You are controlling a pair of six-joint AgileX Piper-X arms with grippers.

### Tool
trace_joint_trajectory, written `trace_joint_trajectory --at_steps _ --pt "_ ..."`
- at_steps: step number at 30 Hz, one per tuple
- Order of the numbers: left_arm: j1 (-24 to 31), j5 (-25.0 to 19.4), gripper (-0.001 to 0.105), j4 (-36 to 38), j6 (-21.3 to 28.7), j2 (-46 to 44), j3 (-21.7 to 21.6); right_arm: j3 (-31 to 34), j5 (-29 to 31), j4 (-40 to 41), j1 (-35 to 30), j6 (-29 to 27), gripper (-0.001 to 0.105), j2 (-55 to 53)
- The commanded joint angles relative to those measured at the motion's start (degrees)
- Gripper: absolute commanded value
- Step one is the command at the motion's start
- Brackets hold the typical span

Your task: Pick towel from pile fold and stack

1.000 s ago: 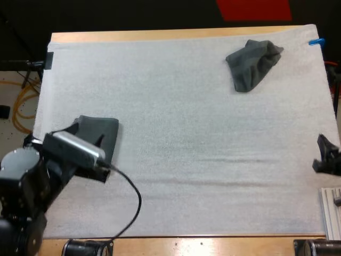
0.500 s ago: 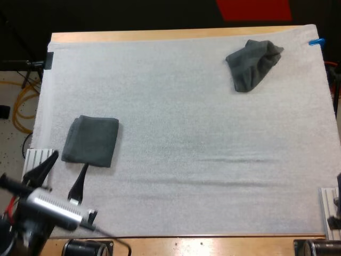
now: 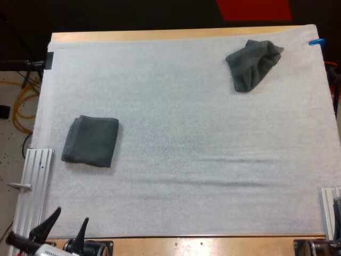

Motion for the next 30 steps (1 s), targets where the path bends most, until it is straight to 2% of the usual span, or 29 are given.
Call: trace_joint_trajectory --at_steps 1,5,7,9,15,20,28,30 --pt "-0.15 -2.55 0.053 2.11 -0.93 -2.68 0.18 0.08 -0.04 1.35 -0.22 -0.21 0.067 -2.38" --pt "-0.15 -8.83 0.053 6.76 -3.28 -7.5 0.16 0.36 -0.04 2.95 -0.22 -0.21 0.067 -2.38" --pt "-0.13 -11.08 0.053 8.95 -6.26 -8.52 -0.4 0.39 -0.04 2.73 -0.22 -0.21 0.067 -2.38" --pt "-0.06 -11.26 0.053 8.21 -8.03 -8.2 -0.55 0.76 -0.16 2.67 -0.22 -0.21 0.067 -2.38" --pt "-0.05 -11.26 0.053 3.85 -8.26 -8.21 1.64 4.1 -0.16 0.38 -0.22 -0.21 0.067 -2.38" --pt "-0.05 -10.85 0.053 -3.96 -8.26 -8.21 6.86 8.79 -0.16 -5.59 -0.22 -0.21 0.067 -2.35" --pt "-0.05 -10.86 0.053 -22.71 -9.08 -8.11 20.71 15.72 -0.37 -9.3 -0.22 -0.21 0.067 -2.23" --pt "-0.05 -10.86 0.053 -25.24 -10.2 -8.1 23.28 17.04 -0.37 -9.3 -0.22 -0.21 0.067 -2.23"
